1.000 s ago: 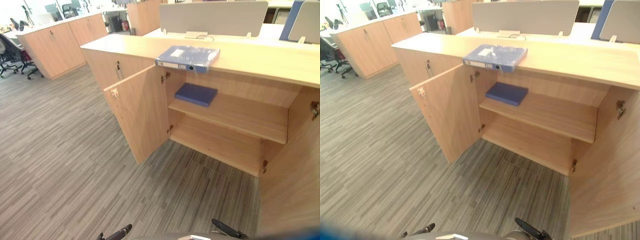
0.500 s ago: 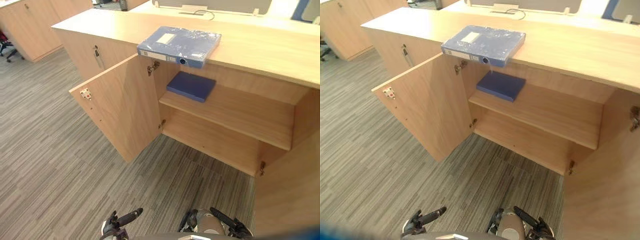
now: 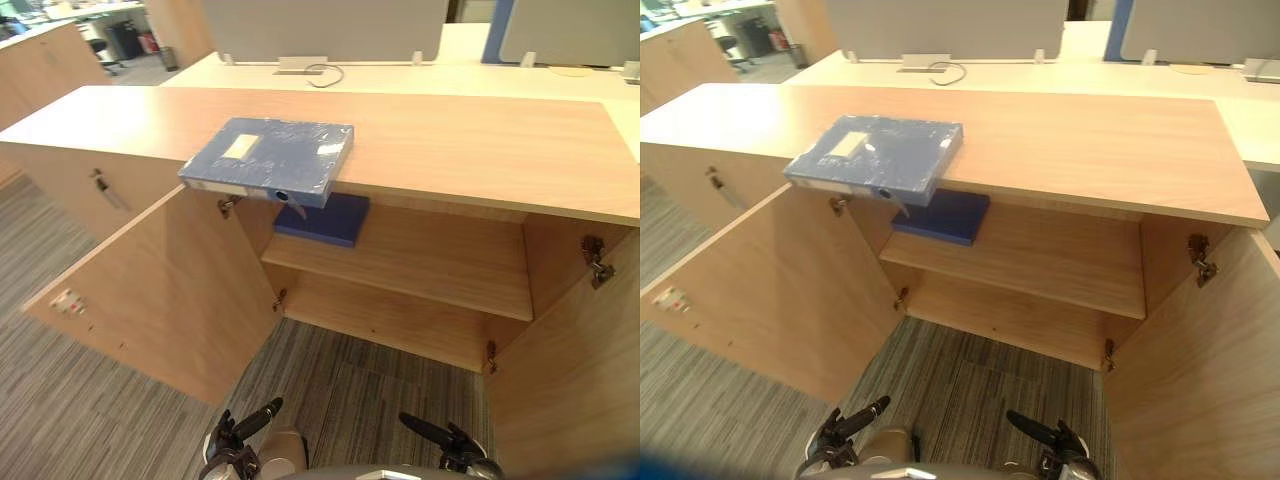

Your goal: Walk over to the cabinet, pick up the folder, carry it to the office cabinet, place the folder inside the office cabinet, then close the office cabinet door

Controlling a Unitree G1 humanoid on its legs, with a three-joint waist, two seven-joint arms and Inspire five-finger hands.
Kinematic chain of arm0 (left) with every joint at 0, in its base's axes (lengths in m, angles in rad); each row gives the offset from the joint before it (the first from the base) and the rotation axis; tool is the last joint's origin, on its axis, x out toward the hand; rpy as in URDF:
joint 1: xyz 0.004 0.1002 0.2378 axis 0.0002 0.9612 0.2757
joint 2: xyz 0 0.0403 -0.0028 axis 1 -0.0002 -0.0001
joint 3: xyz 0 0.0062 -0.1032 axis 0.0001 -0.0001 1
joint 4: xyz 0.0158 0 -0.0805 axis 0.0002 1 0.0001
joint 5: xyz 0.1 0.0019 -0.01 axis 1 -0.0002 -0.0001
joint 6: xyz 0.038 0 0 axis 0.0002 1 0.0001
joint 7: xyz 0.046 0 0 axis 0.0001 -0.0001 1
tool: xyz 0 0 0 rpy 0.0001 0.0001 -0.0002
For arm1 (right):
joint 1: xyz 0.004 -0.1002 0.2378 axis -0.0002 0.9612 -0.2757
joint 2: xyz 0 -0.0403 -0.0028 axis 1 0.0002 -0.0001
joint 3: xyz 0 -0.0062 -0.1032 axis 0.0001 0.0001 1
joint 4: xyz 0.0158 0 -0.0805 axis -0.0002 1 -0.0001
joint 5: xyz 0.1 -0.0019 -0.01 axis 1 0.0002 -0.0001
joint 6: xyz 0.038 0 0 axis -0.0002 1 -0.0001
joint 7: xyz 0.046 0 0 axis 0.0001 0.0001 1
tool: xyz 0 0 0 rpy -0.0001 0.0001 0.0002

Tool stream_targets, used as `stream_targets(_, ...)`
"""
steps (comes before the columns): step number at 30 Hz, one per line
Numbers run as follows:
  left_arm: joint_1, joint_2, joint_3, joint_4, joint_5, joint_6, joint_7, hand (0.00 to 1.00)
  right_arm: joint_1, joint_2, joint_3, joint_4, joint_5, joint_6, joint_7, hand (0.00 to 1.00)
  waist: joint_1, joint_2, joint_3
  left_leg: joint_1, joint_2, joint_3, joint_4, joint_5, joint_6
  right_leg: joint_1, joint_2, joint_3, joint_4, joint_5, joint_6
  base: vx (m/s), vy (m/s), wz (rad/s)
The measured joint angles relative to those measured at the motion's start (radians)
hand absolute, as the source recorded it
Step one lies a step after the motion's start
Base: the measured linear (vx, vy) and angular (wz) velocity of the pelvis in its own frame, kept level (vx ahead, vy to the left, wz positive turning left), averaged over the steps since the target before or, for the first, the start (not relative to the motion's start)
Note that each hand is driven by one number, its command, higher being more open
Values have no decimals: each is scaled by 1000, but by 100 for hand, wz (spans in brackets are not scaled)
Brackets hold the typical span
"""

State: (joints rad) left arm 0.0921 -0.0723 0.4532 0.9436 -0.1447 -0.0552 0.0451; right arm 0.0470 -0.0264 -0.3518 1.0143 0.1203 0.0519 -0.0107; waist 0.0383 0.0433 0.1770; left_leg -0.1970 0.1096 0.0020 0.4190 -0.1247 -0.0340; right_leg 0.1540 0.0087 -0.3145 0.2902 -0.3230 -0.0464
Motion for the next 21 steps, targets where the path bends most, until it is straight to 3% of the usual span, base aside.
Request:
stream_targets(1, -1, 10, -3, 16, -2, 1, -2, 100, 6, 5, -2, 1, 0, 1, -3, 100, -3, -5, -13, 21, -16, 14, -55, 43, -7, 7, -11, 16, 10, -15, 26, 259, 184, -20)
stream_targets(3, 8, 40, -19, 27, 1, 1, -3, 100, 12, 31, -9, 1, 0, 1, -4, 100, -3, -52, -41, 85, -57, 59, -150, 63, 21, -8, -73, 35, 48, -20, 65, 319, 192, -40)
stream_targets(4, 9, 45, -21, 29, 2, 1, -4, 100, 11, 43, -16, 1, -1, 0, -2, 100, 6, -61, -47, 119, -72, 91, -187, 65, 24, -25, -103, 56, 96, -22, 81, 367, 200, -62)
stream_targets(5, 8, 46, -27, 33, 3, 1, -4, 100, 8, 48, -23, -1, -3, 0, -2, 100, 11, -62, -47, 142, -82, 109, -206, 65, 26, -47, -124, 68, 156, -23, 98, 329, 216, -66)
stream_targets(7, 7, 50, -68, 42, 17, 1, -5, 100, 7, 34, -22, -28, -4, 1, 11, 100, 10, -51, -44, 231, -104, 133, -269, 59, 45, -170, -203, 104, 471, 20, 144, 246, 177, -48)
stream_targets(8, 7, 54, -77, 44, 23, 1, -6, 100, 9, 34, -22, -40, -4, 0, 11, 100, 7, -51, -44, 249, -108, 135, -277, 56, 49, -199, -224, 106, 533, 15, 138, 209, 132, -20)
stream_targets(9, 9, 56, -85, 47, 29, 1, -7, 100, 11, 34, -23, -49, -5, -16, 8, 100, 4, -47, -43, 295, -108, 141, -301, 54, 53, -249, -288, 106, 597, 2, 118, 152, 92, -5)
stream_targets(11, 10, 58, -85, 49, 27, 1, -10, 100, 13, 34, -27, -48, -5, -23, 6, 100, 3, -50, -45, 319, -102, 141, -318, 54, 52, -260, -318, 104, 556, 3, 120, 86, 26, 3)
stream_targets(12, 14, 61, -85, 49, 13, 0, -14, 100, 14, 37, -26, -42, -5, -26, 7, 100, 2, -55, -48, 324, -96, 139, -324, 53, 49, -260, -326, 105, 480, 15, 133, 16, -56, 15)
stream_targets(13, 20, 69, -85, 51, -13, -1, -24, 100, 14, 40, -24, -24, -5, -29, 8, 100, 0, -68, -54, 324, -97, 126, -328, 43, 21, -249, -323, 122, 368, 49, 168, 31, -179, 16)
stream_targets(14, 20, 65, -89, 65, -52, 0, -31, 100, 23, 34, -29, -10, -6, -27, 7, 100, 4, -65, -75, 319, -85, 118, -348, 50, 3, -213, -295, 123, 276, 20, 171, 51, -193, 8)
stream_targets(17, 57, 41, -129, 34, -183, 6, -45, 100, 36, 6, -62, 3, -8, -23, 5, 100, -7, -3, -92, 308, -42, 107, -394, 83, -27, -183, -236, 80, 156, 18, 153, 74, -192, 8)
stream_targets(21, 164, 23, -227, -196, -308, 13, -44, 100, 56, -1, -50, 3, -24, 7, 2, 100, 7, -17, -97, 314, -5, 86, -415, 93, -46, -148, -196, 45, 101, 35, 137, 25, -101, 17)
